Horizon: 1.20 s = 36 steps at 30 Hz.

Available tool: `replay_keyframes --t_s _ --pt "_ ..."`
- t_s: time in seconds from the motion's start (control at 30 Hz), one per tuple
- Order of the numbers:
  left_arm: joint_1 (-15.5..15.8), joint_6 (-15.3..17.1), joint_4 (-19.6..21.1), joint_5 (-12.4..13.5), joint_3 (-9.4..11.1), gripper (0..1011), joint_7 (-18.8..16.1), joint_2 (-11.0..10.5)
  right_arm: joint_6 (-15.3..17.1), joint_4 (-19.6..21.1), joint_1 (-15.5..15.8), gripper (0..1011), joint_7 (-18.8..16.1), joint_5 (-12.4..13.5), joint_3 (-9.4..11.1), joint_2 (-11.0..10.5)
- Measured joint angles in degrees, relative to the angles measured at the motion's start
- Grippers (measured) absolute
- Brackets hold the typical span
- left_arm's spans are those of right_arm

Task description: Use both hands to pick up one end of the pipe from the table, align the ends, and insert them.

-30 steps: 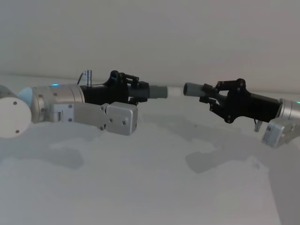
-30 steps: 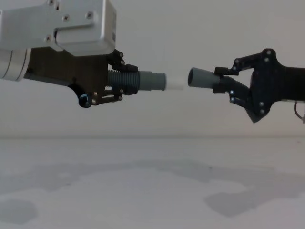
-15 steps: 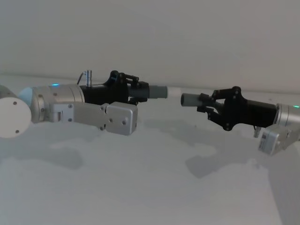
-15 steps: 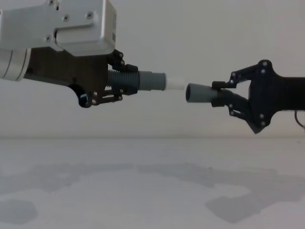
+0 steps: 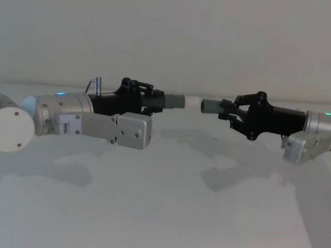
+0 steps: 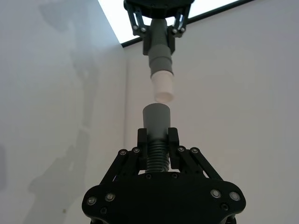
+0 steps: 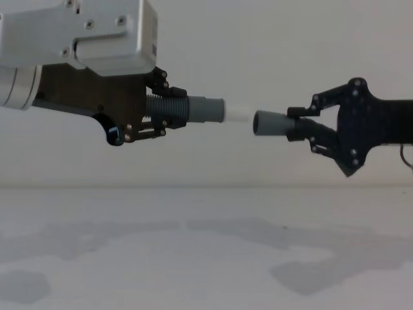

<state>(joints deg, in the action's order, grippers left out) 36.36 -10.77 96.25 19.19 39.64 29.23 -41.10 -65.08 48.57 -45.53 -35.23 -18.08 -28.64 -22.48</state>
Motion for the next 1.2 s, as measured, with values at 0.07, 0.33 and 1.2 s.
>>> replay_keyframes --t_s 0.07,0.33,1.2 --pt "0.0 0.0 0.0 0.0 0.0 314 0.0 0.0 0.4 -0.1 -0.2 232 0.3 0.0 0.1 0.1" --pt "0.0 0.0 0.0 0.0 0.0 314 0.0 0.0 1.4 0.2 -0.6 232 0.3 1.2 -0.1 0.1" --pt "0.0 0.0 0.0 0.0 0.0 315 0.0 0.0 2.2 2.6 -0.4 232 -0.7 2.9 -1.8 -1.4"
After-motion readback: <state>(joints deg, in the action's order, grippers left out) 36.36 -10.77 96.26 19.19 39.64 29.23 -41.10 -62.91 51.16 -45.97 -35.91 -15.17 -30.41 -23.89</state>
